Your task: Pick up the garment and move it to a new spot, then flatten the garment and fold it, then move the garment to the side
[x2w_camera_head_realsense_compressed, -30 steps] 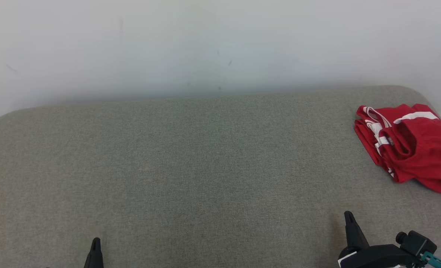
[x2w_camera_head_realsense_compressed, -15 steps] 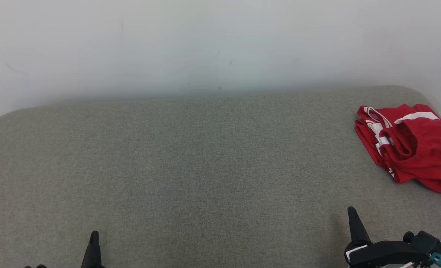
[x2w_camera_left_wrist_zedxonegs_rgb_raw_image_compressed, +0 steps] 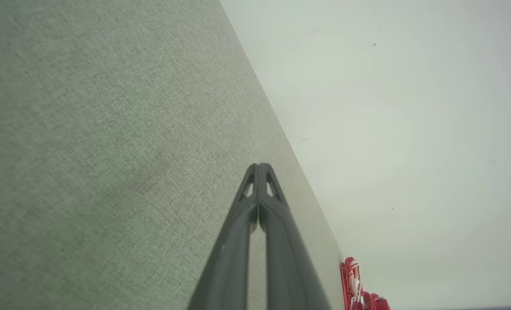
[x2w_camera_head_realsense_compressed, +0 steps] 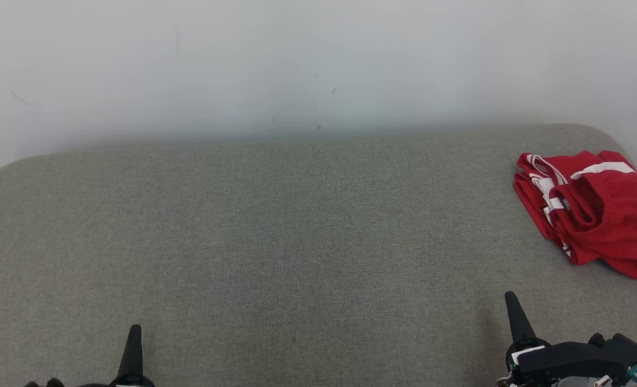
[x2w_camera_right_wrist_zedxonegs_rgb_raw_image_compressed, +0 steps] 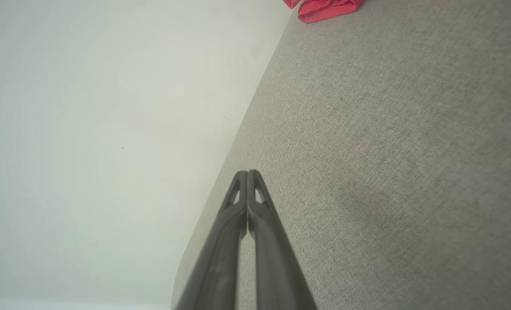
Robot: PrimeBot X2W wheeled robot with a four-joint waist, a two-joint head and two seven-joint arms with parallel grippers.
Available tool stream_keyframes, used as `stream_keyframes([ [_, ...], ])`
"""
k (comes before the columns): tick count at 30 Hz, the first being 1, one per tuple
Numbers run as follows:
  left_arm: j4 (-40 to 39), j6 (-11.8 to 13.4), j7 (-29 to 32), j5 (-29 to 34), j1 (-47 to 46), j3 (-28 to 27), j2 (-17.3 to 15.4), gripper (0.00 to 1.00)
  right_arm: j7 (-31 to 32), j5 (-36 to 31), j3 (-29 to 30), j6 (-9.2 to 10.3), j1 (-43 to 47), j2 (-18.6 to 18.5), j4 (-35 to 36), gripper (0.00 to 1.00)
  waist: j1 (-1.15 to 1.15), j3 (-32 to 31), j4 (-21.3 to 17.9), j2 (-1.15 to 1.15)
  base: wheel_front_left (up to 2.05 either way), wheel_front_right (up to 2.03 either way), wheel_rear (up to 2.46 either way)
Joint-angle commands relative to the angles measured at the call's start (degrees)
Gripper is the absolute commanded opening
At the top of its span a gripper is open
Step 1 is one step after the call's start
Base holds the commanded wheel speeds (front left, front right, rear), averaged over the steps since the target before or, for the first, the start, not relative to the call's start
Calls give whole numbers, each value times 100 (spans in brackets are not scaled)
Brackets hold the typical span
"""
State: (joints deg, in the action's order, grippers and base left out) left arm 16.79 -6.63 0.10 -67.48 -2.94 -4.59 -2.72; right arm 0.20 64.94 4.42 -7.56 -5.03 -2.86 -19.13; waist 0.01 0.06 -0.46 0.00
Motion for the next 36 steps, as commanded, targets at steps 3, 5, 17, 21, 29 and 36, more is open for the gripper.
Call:
stream_keyframes([
  [3, -81, -50, 67, -260, -142, -46, -21, 0, 73, 278, 27, 8, -112, -1, 108, 0, -1, 0, 3, 0, 0, 0, 0],
  [5, -88, -54, 99, -353, -144, -53, -21, 0, 94, 387, 35, 8, -114, 0, 128, 0, -1, 1, 5, 0, 0, 0, 0],
  [17, -146, -56, 259, -985, -224, -95, -22, 0, 257, 1065, 92, 10, -115, -1, 240, 0, -1, 2, 15, 0, 0, 0, 0],
  [21, -163, -63, 312, -1172, -236, -111, -23, 0, 307, 1287, 108, 10, -121, -1, 276, 0, -1, 2, 18, 0, 0, 0, 0],
  [29, -192, -74, 395, -1486, -273, -134, -23, 0, 393, 1643, 136, 10, -131, -1, 330, 0, -1, 3, 24, 0, 0, 0, 0],
  [36, -218, -84, 473, -1784, -312, -159, -23, 0, 471, 1973, 160, 11, -141, -1, 387, 0, -1, 4, 30, 0, 0, 0, 0],
])
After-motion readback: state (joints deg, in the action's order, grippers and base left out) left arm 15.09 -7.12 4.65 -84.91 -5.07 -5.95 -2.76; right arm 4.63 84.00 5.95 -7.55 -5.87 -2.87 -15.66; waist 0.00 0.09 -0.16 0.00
